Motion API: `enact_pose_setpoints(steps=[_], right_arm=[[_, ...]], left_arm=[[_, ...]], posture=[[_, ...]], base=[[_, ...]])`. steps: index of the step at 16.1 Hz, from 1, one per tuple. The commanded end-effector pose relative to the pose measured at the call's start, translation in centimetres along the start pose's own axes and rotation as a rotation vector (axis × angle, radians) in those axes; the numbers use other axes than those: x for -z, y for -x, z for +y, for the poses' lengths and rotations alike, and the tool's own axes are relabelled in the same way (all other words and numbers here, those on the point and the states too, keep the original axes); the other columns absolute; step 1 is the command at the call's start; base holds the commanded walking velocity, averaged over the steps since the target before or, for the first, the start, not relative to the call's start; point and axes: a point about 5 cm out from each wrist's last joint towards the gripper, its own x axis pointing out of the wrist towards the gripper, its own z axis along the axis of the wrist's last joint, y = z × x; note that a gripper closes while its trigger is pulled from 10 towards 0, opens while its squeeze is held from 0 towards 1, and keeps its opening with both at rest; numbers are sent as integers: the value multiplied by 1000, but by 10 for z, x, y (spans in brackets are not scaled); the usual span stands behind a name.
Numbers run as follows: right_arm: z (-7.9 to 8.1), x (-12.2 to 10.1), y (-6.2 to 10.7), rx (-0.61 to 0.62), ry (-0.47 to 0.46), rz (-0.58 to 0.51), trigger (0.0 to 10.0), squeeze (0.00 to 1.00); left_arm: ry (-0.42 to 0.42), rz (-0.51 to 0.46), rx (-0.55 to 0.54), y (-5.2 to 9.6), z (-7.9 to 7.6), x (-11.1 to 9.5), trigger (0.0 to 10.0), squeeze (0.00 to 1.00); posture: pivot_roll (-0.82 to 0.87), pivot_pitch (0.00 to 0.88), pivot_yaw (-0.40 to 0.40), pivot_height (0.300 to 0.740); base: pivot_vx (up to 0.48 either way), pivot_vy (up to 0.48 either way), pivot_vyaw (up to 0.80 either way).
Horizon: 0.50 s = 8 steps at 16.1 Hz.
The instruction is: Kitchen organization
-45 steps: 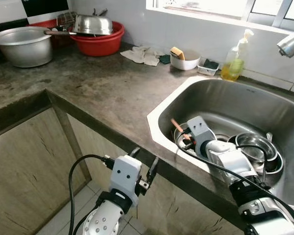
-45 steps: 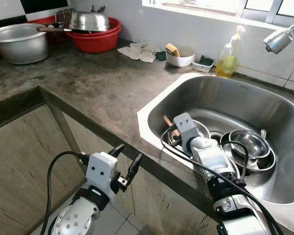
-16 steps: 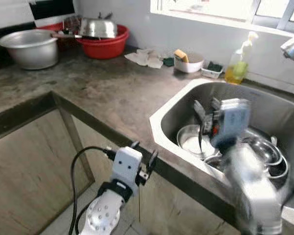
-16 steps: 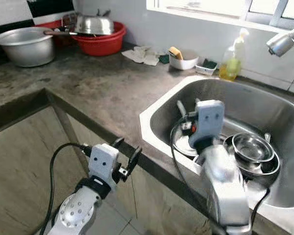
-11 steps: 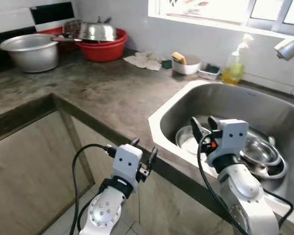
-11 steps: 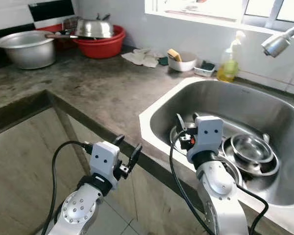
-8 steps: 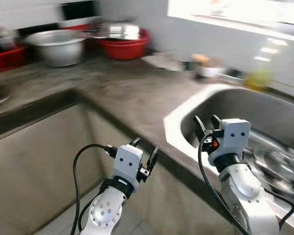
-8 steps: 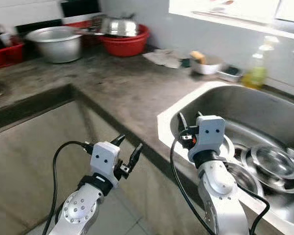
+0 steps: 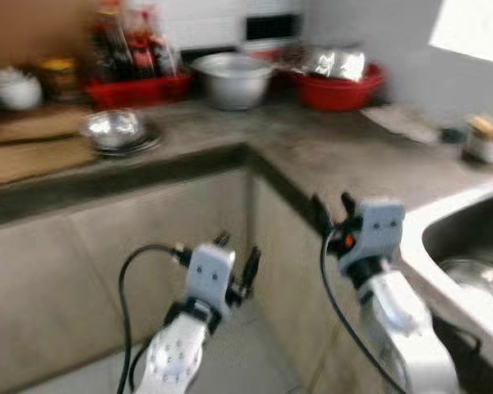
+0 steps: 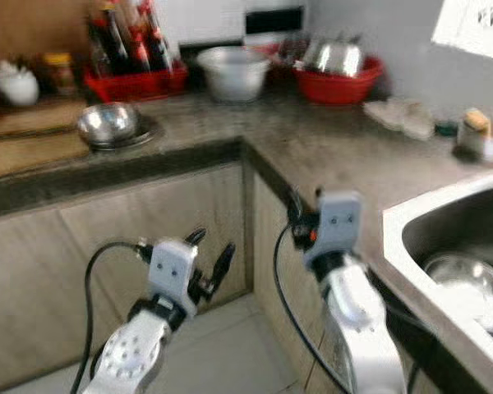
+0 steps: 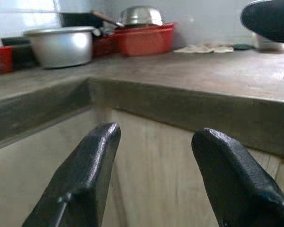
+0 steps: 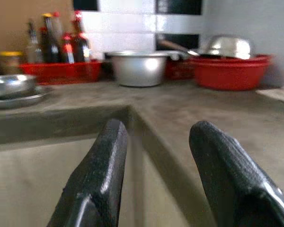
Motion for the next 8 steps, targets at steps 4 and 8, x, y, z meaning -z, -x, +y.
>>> enact_pose_setpoints(steps=[4, 8], right_arm=[[2, -4, -1, 2, -1, -18, 10000, 0], [5, -3, -1, -14, -13, -12, 10000, 0]], left_arm=[[-12, -14, 4, -1, 0, -3, 10000, 0], [-12, -11, -4, -1, 0, -4, 10000, 0]], posture=[[70, 0, -47, 740], [70, 0, -46, 740]], base=[[0, 239, 800], [0, 0, 800]])
